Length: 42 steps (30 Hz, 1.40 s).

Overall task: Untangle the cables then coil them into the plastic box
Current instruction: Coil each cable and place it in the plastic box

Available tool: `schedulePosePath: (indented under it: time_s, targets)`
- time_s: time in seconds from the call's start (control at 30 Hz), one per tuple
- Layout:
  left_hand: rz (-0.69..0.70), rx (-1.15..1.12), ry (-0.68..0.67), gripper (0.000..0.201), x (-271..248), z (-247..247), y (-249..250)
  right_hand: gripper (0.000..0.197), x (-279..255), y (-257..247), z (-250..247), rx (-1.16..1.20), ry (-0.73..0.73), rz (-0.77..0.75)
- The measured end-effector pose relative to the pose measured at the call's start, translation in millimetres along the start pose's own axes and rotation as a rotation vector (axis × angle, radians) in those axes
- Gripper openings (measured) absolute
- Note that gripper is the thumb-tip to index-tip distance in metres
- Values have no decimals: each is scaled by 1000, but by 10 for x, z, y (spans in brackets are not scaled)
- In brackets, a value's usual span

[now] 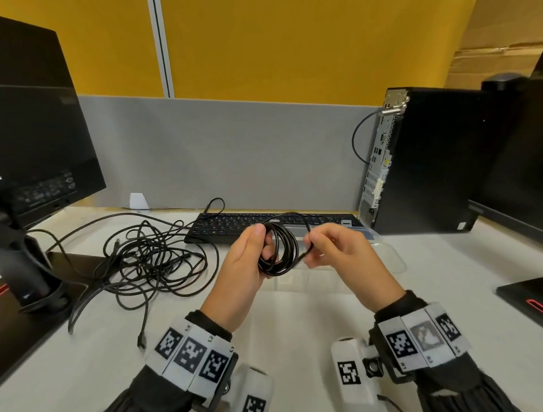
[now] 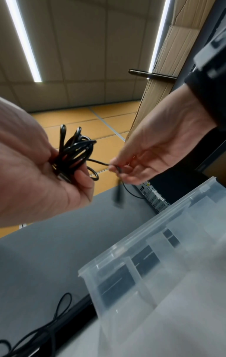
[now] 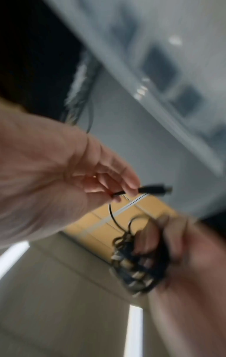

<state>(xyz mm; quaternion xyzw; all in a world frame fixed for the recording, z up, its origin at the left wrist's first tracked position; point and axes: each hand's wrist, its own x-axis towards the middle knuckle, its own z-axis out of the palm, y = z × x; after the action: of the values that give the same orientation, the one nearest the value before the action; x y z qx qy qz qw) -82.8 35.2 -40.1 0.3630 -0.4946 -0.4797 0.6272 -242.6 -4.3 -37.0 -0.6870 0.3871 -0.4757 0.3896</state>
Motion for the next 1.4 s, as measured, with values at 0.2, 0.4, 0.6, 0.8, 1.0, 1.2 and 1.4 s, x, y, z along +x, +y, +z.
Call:
schedulePosePath:
  time_s: [0.2,0.4,0.6,0.8,1.0,1.2,1.4]
  targets:
    - [-4,122,5,48,27,-29,-58,20,7,-7,126,612,11,162]
    - [-67,169,-53,43,64,-48,-71,20,62,52,107,771,-14,237]
    - [-128,92,-145,33,158,28,-9,17,69,118,110,920,-15,314]
    - [-148,131,-177,33,205,127,-67,29,38,123,121,923,-10,325]
    - [-116,256,-127,31,214,103,-144,12,-6,75,178,897,63,352]
    - [1,378,-129,30,184,133,-148,23,-42,74,214,750,168,315]
    - [10,320,-111,28,180,145,-137,21,-59,-23,178,950,85,323]
